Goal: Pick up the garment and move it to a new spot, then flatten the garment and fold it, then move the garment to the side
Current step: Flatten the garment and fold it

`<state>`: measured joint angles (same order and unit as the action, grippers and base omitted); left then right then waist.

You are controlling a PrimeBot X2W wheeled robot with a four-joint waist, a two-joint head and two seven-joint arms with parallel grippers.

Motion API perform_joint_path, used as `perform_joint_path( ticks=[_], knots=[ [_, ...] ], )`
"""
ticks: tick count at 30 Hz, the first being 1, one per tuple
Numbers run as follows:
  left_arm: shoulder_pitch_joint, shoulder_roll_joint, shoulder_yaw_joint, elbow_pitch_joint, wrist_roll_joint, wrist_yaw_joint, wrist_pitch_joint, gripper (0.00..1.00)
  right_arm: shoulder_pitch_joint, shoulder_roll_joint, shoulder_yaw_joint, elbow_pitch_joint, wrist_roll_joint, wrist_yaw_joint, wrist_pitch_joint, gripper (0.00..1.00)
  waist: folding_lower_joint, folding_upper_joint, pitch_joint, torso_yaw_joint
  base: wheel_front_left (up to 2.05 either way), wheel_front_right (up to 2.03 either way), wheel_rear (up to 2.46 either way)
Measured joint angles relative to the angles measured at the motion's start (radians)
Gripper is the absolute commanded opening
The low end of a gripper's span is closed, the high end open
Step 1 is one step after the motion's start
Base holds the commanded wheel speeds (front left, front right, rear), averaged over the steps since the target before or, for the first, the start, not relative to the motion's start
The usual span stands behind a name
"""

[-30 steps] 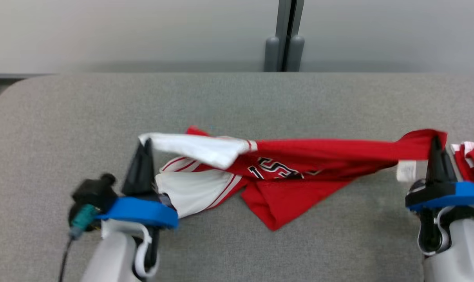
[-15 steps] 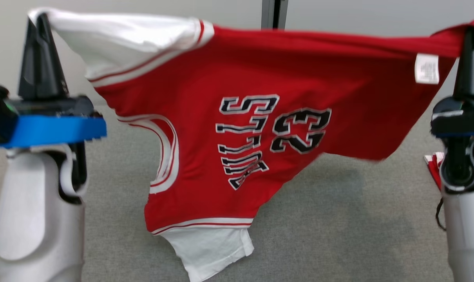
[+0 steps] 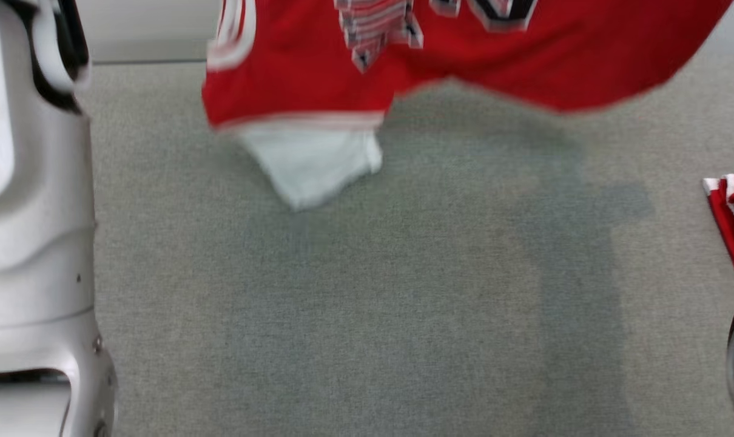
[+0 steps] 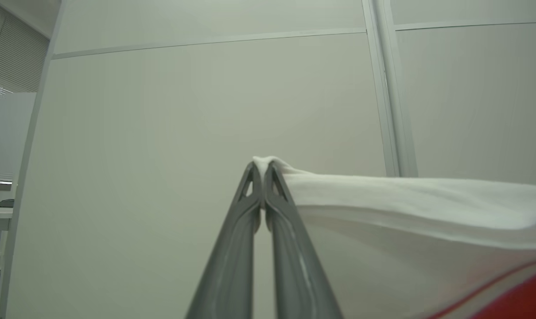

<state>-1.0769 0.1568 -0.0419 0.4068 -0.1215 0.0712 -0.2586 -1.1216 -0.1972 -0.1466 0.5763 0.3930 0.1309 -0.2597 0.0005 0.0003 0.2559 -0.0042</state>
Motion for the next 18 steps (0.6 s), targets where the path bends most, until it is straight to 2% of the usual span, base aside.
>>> perform_joint_path(
  ticks=[4, 7, 10, 15, 18],
  knots=[
    [-0.080, -0.014, 0.009, 0.003, 0.007, 0.007, -0.003, 0.00, -0.089, -0.004, -0.056, -0.031, -0.068, 0.000, -0.002, 0.00, -0.0003, -0.0001, 0.038, 0.021, 0.00, 0.00, 0.00],
    [-0.032, -0.032, 0.021, 0.022, 0.002, -0.002, -0.004, 0.00, -0.063, 0.002, -0.071, -0.012, -0.078, 0.000, -0.002, 0.00, -0.0003, -0.0001, 0.048, 0.037, 0.00, 0.00, 0.00],
    [0.106, -0.050, 0.034, 0.051, -0.018, -0.018, -0.004, 0.00, 0.053, 0.007, -0.042, 0.033, -0.070, 0.000, -0.002, 0.00, -0.0003, 0.0000, 0.042, 0.044, 0.00, 0.00, 0.00],
    [0.402, -0.097, 0.055, 0.072, -0.062, -0.042, -0.004, 0.00, 0.300, 0.016, 0.003, 0.087, 0.004, 0.000, -0.002, 0.00, -0.0007, -0.0001, 0.012, 0.047, 0.00, 0.00, 0.00],
    [0.586, -0.106, 0.041, 0.081, -0.087, -0.048, -0.004, 0.00, 0.467, 0.024, 0.032, 0.122, 0.047, 0.001, -0.001, 0.00, -0.0006, -0.0001, -0.016, 0.049, 0.00, 0.00, 0.00]
  ],
)
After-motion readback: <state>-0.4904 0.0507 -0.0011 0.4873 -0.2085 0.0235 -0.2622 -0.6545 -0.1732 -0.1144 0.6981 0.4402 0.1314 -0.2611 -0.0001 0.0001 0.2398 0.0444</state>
